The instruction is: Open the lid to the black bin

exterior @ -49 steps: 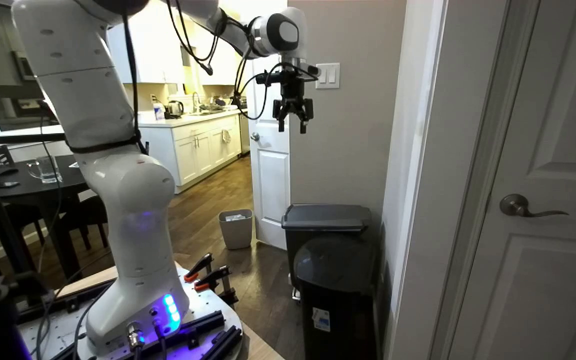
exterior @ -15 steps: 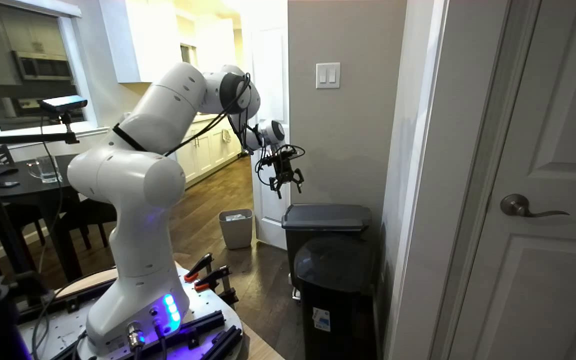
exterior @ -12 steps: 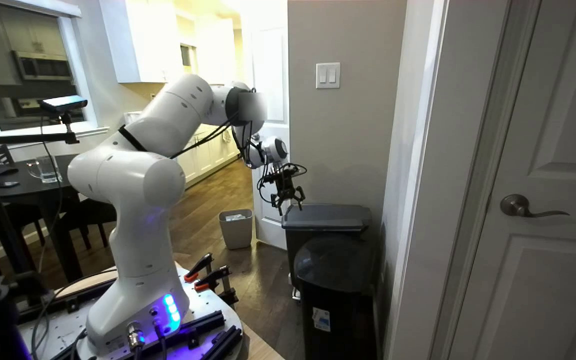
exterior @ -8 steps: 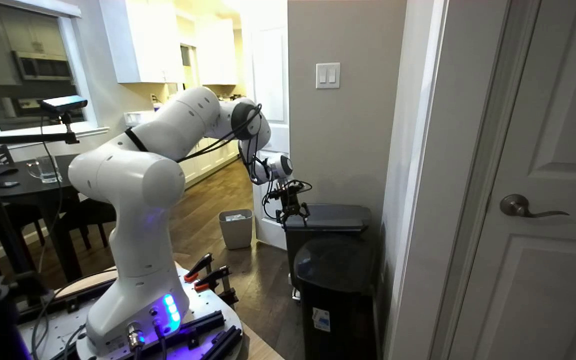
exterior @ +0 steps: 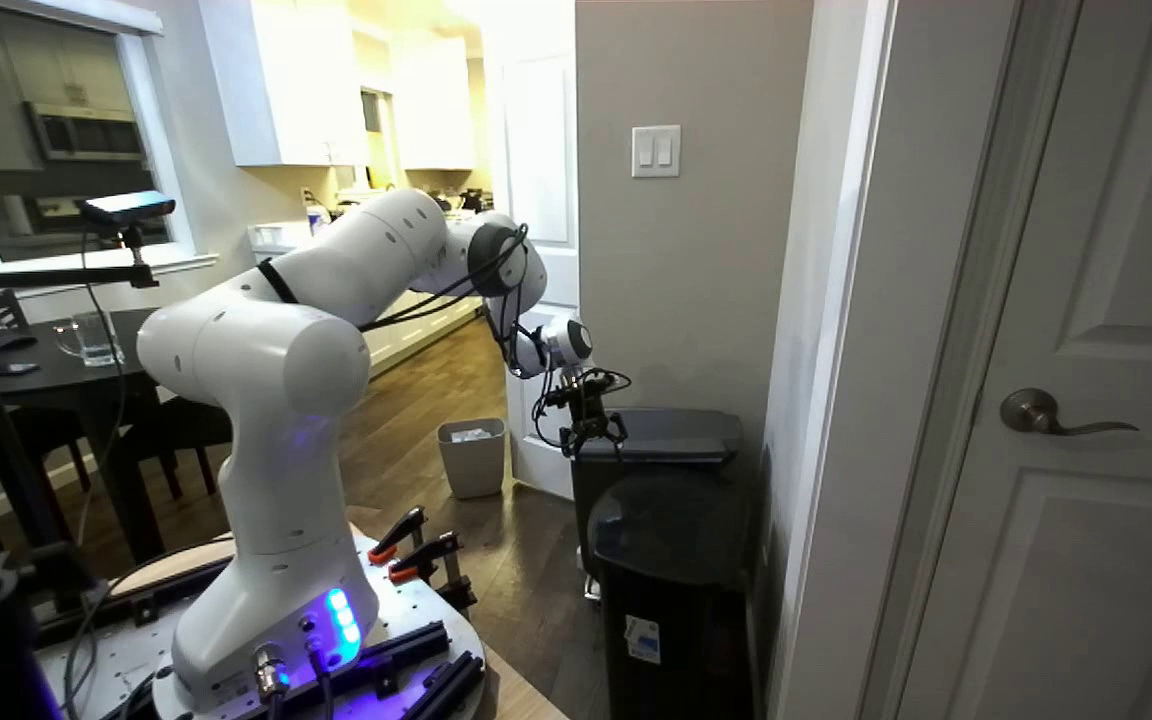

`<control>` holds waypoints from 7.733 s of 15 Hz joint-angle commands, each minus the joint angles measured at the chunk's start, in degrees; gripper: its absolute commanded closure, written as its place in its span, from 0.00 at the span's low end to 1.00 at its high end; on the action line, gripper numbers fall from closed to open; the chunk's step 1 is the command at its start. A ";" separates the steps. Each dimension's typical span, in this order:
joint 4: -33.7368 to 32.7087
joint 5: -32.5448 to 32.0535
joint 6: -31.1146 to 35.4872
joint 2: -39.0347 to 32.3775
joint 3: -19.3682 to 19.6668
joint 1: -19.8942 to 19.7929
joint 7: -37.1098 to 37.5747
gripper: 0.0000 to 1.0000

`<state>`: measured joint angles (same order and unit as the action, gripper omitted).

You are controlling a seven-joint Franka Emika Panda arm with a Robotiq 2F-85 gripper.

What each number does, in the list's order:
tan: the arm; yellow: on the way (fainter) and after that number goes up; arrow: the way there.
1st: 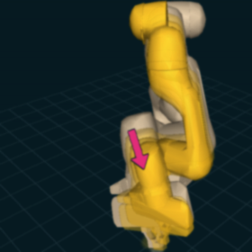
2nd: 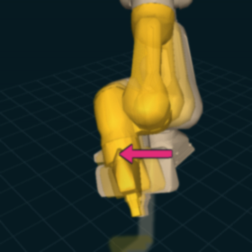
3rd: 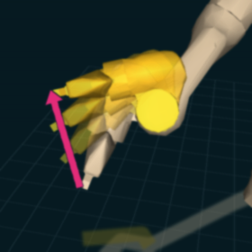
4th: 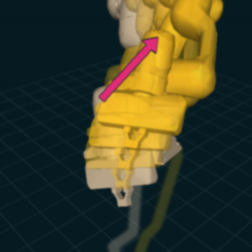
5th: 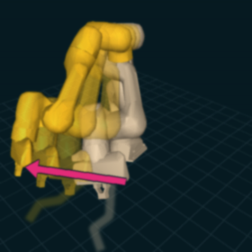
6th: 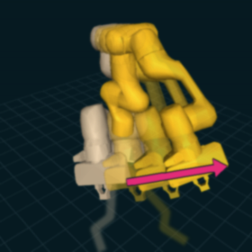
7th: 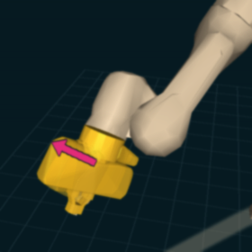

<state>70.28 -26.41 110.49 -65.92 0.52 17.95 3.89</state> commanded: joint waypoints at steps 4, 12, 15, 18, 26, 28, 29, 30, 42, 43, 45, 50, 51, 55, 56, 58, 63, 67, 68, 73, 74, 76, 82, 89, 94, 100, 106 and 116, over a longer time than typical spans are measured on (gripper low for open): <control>-0.56 0.81 -0.11 -0.33 0.72 0.58 -0.35 0.00; -4.83 1.08 2.49 -4.39 0.25 0.86 -1.17 0.00; -9.35 0.99 4.41 -8.36 0.51 1.96 -0.79 0.00; -14.79 0.50 4.38 -13.02 1.51 4.06 -0.75 0.00; -20.44 -4.87 -2.37 -18.76 9.39 13.03 1.19 0.00; -21.09 -6.20 -5.40 -18.92 9.90 15.33 1.42 0.00; -21.17 -6.62 -6.25 -18.91 10.00 15.93 1.36 0.00; -21.23 -7.11 -6.92 -18.91 10.05 16.48 1.30 0.00; -20.46 -11.62 -7.15 -19.22 9.38 15.03 2.09 0.00; -20.46 -11.63 -7.15 -19.22 9.38 15.01 2.09 0.00; -20.46 -11.62 -7.15 -19.22 9.38 15.10 2.09 0.00; -20.18 -11.67 -6.64 -19.22 9.50 14.68 2.47 0.00; -19.98 -11.67 -6.28 -19.22 9.57 14.27 2.69 0.00; -18.78 -12.13 -3.93 -19.26 9.73 11.89 2.94 0.00; -18.70 -12.06 -3.60 -19.30 9.65 11.11 2.75 0.00; -18.37 -11.91 -2.76 -19.41 9.50 9.52 2.31 0.00; -19.55 -7.74 -2.14 -19.48 5.79 5.45 0.26 0.00; -19.58 -4.52 -1.47 -19.48 4.46 3.69 0.16 0.00; -19.74 -3.80 -1.37 -19.45 4.22 3.20 -0.33 0.00; -18.73 -5.12 1.04 -19.25 6.99 4.19 1.08 0.00; -18.46 -6.07 1.35 -19.25 7.98 4.81 1.57 0.00; -17.77 -8.45 1.74 -19.31 9.83 6.03 2.29 0.00; -15.69 -19.88 -0.06 -19.55 13.70 9.53 6.14 0.00; -18.26 -26.31 -7.29 -19.56 12.64 10.11 12.50 0.00; -21.25 -25.38 -11.67 -19.50 11.37 9.15 15.55 0.00; -23.09 -20.78 -12.26 -18.62 9.19 6.82 19.24 0.00; -23.52 -15.85 -13.14 -17.39 8.64 5.46 25.00 0.00; -23.20 -13.92 -12.45 -17.05 8.45 4.12 32.49 0.00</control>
<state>46.27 -42.16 98.63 -84.24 9.73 23.09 34.33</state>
